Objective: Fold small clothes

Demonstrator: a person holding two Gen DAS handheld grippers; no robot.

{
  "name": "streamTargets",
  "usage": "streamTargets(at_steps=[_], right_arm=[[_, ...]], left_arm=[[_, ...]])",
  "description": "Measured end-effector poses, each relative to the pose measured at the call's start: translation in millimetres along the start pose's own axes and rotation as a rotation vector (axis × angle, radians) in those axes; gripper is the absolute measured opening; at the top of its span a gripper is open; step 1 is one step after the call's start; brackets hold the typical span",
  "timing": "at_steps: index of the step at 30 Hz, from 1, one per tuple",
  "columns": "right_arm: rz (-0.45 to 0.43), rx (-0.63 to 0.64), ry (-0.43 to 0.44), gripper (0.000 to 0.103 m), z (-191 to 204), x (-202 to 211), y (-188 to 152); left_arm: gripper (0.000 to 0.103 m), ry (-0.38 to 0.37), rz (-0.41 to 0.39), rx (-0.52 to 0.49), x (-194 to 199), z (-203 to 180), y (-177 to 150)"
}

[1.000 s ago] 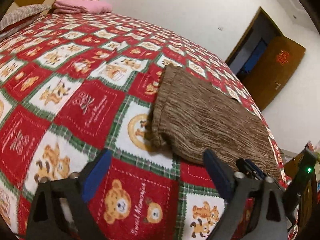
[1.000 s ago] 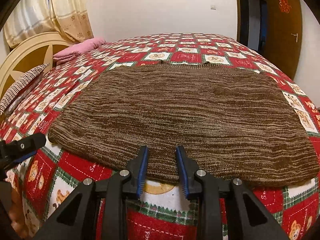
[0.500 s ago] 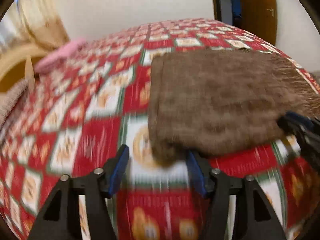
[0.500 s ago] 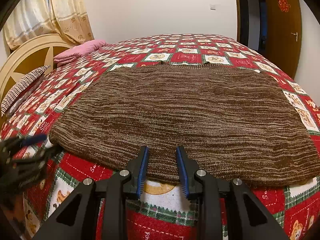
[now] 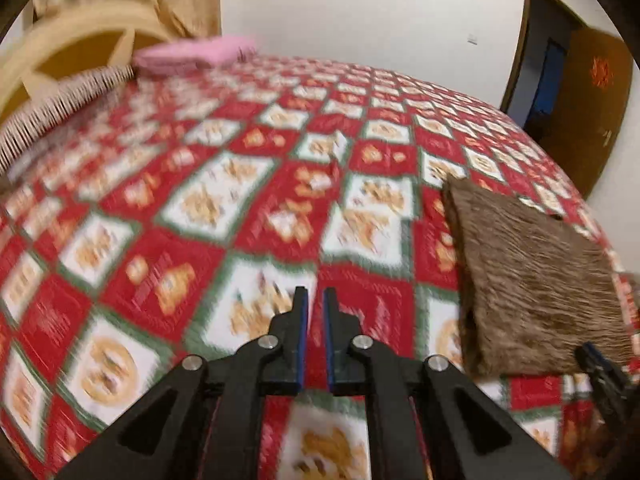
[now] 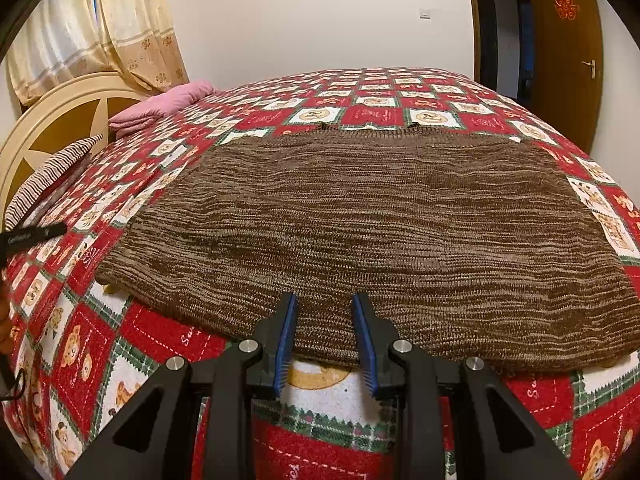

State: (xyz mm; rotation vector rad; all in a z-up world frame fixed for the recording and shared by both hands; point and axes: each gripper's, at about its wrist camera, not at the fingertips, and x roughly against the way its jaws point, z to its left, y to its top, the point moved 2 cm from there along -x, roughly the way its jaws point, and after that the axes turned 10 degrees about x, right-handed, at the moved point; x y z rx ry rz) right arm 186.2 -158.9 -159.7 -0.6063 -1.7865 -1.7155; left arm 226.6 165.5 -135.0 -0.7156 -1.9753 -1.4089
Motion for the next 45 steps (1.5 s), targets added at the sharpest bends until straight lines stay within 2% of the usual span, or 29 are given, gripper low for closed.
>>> streamTargets(at_steps=[1, 2, 3, 5, 7, 9, 10, 11, 12, 15, 19, 23, 25, 27, 28, 30, 31, 33, 34, 37, 42, 45], right_arm=[[0.000, 0.001, -0.001, 0.030, 0.3, 0.0, 0.2], [0.000, 0.002, -0.002, 0.030, 0.2, -0.1, 0.1], [0.000, 0.002, -0.002, 0.030, -0.3, -0.3, -0.1], [0.001, 0.005, -0.006, 0.030, 0.3, -0.5, 0.0], [0.001, 0.006, -0.006, 0.030, -0.3, -0.9, 0.2], [0.000, 0.005, -0.005, 0.030, -0.1, -1.1, 0.3], [0.000, 0.005, -0.005, 0.030, -0.1, -1.3, 0.4], [0.000, 0.004, -0.004, 0.030, -0.4, -1.7, 0.6], [0.000, 0.004, -0.004, 0.030, 0.1, -1.3, 0.5], [-0.006, 0.000, -0.005, 0.030, -0.1, -0.5, 0.6], [0.021, 0.005, -0.014, 0.030, 1.9, -0.1, 8.5], [-0.076, -0.022, -0.052, 0.030, 0.2, 15.9, 30.2], [-0.087, -0.025, -0.038, 0.030, 2.0, 11.7, 35.6], [-0.007, 0.009, -0.016, 0.030, 10.2, -10.5, 29.1], [0.060, 0.018, 0.001, 0.030, 13.7, -26.0, 21.9], [0.029, 0.025, -0.005, 0.030, 14.0, -19.7, 25.0], [0.029, 0.020, 0.000, 0.030, 13.2, -20.6, 23.7], [0.021, 0.000, 0.018, 0.030, 9.8, -20.4, 22.7], [0.021, -0.011, 0.028, 0.030, 7.8, -20.9, 22.5], [0.014, -0.028, 0.045, 0.030, 5.1, -20.7, 21.5], [-0.030, -0.087, 0.061, 0.030, -2.1, -14.3, 16.3], [-0.099, -0.213, 0.026, 0.030, -24.0, 1.6, 7.2]], left_arm=[[0.018, -0.046, 0.024, 0.027, 0.7, -1.3, -5.9], [0.035, -0.090, 0.049, 0.052, 1.3, -6.2, -11.7], [0.058, -0.149, 0.082, 0.081, 1.2, -15.0, -20.7], [0.079, -0.269, 0.148, 0.131, -0.2, -36.9, -36.6], [0.083, -0.347, 0.191, 0.145, -4.3, -59.8, -51.0], [0.088, -0.430, 0.269, 0.207, -15.5, -82.7, -70.3], [0.092, -0.442, 0.264, 0.225, -18.4, -87.3, -74.4], [0.097, -0.431, 0.204, 0.230, -15.9, -92.8, -76.4], [0.097, -0.423, 0.158, 0.226, -15.3, -97.3, -75.2], [0.097, -0.418, 0.091, 0.270, -22.8, -101.3, -64.5], [0.097, -0.418, 0.046, 0.343, -33.7, -98.1, -46.9], [0.095, -0.401, 0.023, 0.327, -37.1, -101.9, -40.9], [0.084, -0.420, 0.018, 0.323, -41.0, -104.2, -38.9], [0.067, -0.432, 0.030, 0.328, -49.4, -106.0, -36.3], [0.063, -0.420, 0.039, 0.331, -53.3, -106.5, -35.5], [0.048, -0.396, 0.040, 0.329, -57.7, -105.9, -36.3], [0.044, -0.385, 0.035, 0.330, -56.9, -104.1, -36.9], [0.022, -0.363, 0.034, 0.346, -58.9, -100.7, -37.3], [0.021, -0.357, 0.038, 0.344, -60.0, -101.0, -36.3], [0.019, -0.310, -0.004, 0.256, -51.3, -118.8, -28.4], [0.018, -0.320, -0.088, -0.030, -24.5, -186.6, -25.5], [0.018, -0.306, -0.108, -0.227, -18.3, -226.7, -41.0]])
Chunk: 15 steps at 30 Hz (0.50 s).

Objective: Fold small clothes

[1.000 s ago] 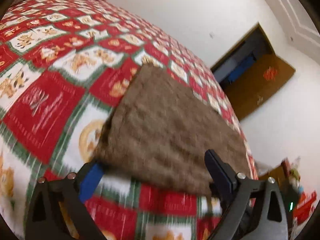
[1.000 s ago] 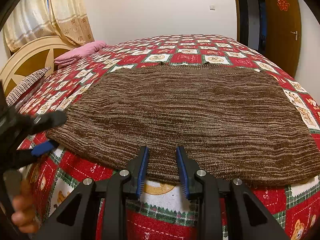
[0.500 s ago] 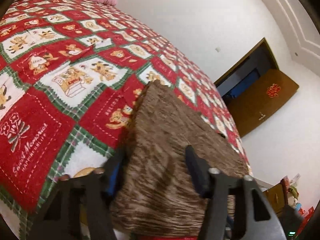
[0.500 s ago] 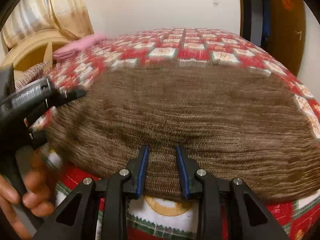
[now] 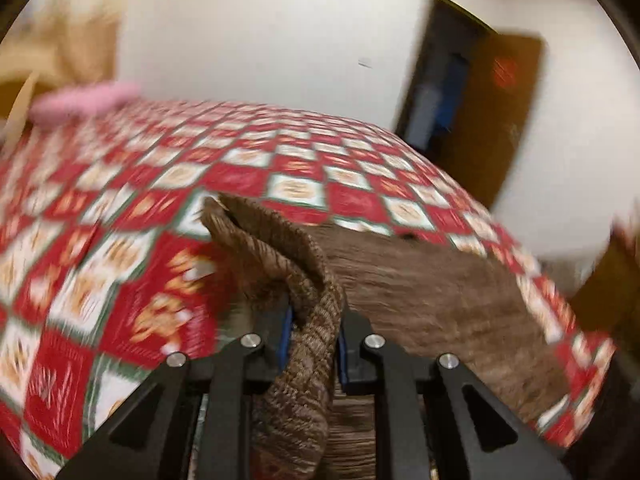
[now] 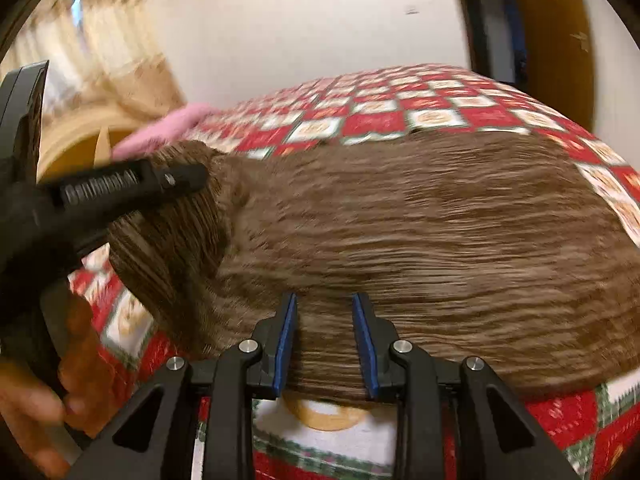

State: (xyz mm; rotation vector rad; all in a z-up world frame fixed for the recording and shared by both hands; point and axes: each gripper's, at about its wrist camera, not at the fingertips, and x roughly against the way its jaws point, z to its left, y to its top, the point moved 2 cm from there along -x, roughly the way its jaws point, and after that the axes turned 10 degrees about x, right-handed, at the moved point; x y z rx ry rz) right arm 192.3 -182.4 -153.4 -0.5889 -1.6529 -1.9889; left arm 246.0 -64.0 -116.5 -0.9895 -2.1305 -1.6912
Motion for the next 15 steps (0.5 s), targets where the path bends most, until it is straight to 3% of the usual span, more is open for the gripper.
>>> streamTargets(at_steps=[3, 5, 11, 13, 15], right_arm=[[-0.032, -0.210, -0.017, 0.031, -36.5, 9.2, -11.1], [-0.051, -0.328, 0.056, 0.031, -54.9, 8.5, -17.7], [-0.006, -0.251, 0.037, 0.033, -40.4, -0.6, -9.1], [0.011, -0.223, 0.082, 0.050, -37.7, -4.4, -0.2], [0.034, -0.162, 0.129, 0.053, -33.9, -8.0, 19.6]], left_arm=[[0.018, 0.016, 0.062, -0.065, -15.0, -12.9, -16.7], [0.018, 0.024, 0.122, -0.068, -28.5, -12.8, -30.7], [0.018, -0.006, 0.134, -0.049, -28.1, -9.8, -30.1], [0.018, -0.026, 0.134, -0.032, -28.5, -7.5, -30.9], [0.019, -0.046, 0.136, -0.011, -29.6, -4.6, -31.4]])
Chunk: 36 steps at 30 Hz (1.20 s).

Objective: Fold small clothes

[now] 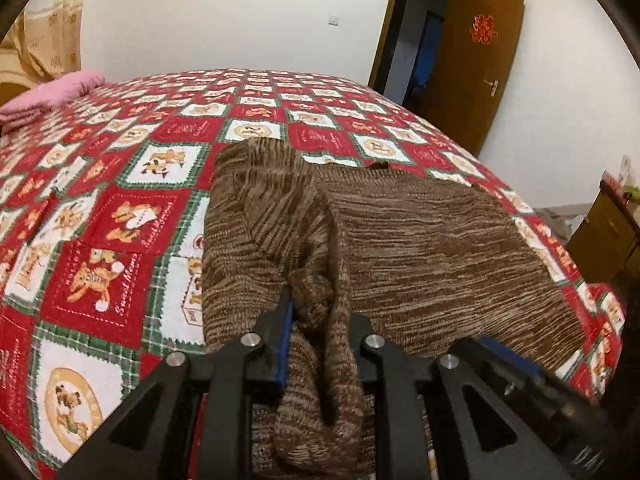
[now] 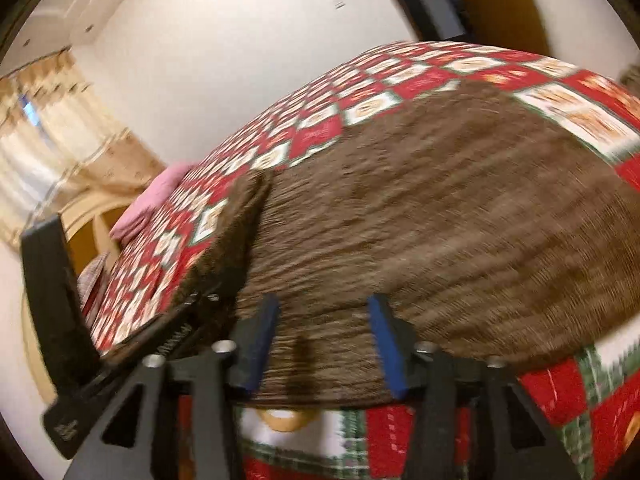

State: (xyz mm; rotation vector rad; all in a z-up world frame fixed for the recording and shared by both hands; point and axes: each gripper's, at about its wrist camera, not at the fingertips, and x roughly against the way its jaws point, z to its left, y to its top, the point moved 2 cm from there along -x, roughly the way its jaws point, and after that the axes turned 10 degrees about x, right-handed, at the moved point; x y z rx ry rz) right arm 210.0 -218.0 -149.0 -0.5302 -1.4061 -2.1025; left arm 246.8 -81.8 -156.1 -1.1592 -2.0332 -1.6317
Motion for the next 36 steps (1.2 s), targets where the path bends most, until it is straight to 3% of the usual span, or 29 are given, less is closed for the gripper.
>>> streamTargets(at_steps=[3, 4, 6, 13, 14, 15, 16, 17, 25, 36], right_arm=[[0.005, 0.005, 0.116, 0.055, 2.2, -5.6, 34.9], [0.028, -0.032, 0.200, 0.056, -0.6, -17.1, 52.5], [0.078, -0.074, 0.277, 0.055, -4.4, -40.2, 68.8], [0.241, 0.036, 0.312, 0.055, 24.2, -134.9, 92.3], [0.244, 0.050, 0.311, 0.054, 28.9, -138.1, 91.3], [0.241, 0.071, 0.287, 0.039, 32.7, -141.8, 90.5], [0.242, 0.093, 0.250, 0.013, 35.8, -146.5, 91.8], [0.239, 0.095, 0.244, 0.009, 36.4, -149.3, 92.5], [0.136, 0.221, 0.177, 0.008, 40.3, -111.8, 104.2], [0.066, 0.312, 0.035, 0.008, -36.8, -28.1, 146.3]], left_arm=[[0.019, -0.027, 0.001, 0.027, -0.9, 2.9, -0.2], [0.019, -0.033, 0.001, 0.032, -0.7, 3.5, -0.1], [0.019, -0.038, 0.000, 0.036, -0.9, 4.3, 0.0], [0.019, -0.067, 0.004, 0.063, -0.5, 8.7, 2.1], [0.019, -0.070, 0.004, 0.066, -0.6, 9.0, 2.4], [0.019, -0.072, 0.004, 0.068, -0.5, 9.2, 2.7], [0.019, -0.074, 0.005, 0.070, -0.4, 9.6, 3.0], [0.019, -0.076, 0.005, 0.073, -0.1, 10.0, 3.2], [0.018, -0.043, -0.010, 0.041, 9.7, -1.6, 2.8], [0.018, -0.160, -0.017, -0.118, 25.1, -111.2, 12.4]])
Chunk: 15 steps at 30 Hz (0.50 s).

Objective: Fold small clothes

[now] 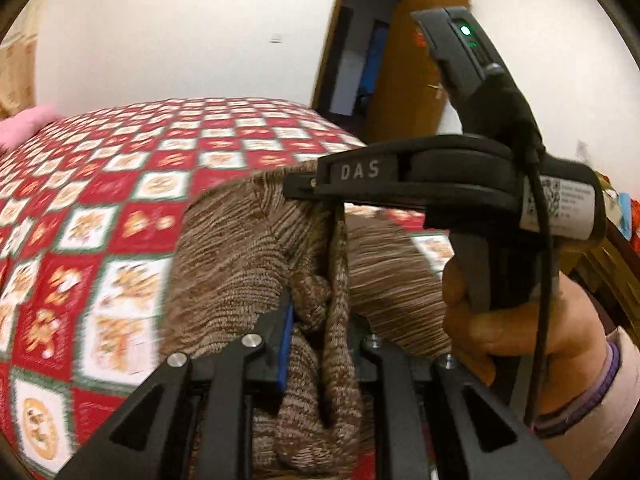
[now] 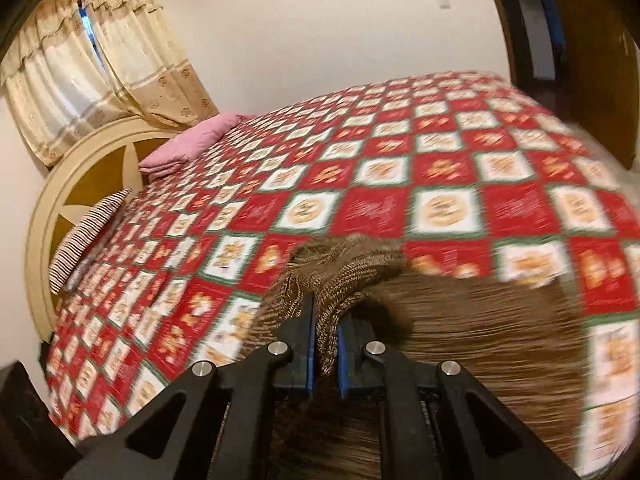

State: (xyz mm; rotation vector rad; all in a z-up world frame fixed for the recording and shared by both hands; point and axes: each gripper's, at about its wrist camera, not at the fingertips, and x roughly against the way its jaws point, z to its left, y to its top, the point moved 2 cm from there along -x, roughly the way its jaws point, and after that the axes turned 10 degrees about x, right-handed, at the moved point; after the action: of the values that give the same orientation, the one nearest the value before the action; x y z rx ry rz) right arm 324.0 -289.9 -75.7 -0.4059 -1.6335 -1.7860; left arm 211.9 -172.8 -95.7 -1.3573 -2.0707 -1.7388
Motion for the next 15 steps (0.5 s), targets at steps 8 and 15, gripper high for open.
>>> streamTargets(at_steps=[8, 15], right_arm=[[0.060, -0.010, -0.099, 0.008, -77.5, 35.3, -29.0], [0.121, -0.075, -0.108, 0.008, -111.7, 29.1, -70.6]], left_arm=[[0.017, -0.044, 0.085, -0.092, -40.0, -82.2, -16.2], [0.017, -0.005, 0.160, -0.102, -65.8, -100.4, -40.4]])
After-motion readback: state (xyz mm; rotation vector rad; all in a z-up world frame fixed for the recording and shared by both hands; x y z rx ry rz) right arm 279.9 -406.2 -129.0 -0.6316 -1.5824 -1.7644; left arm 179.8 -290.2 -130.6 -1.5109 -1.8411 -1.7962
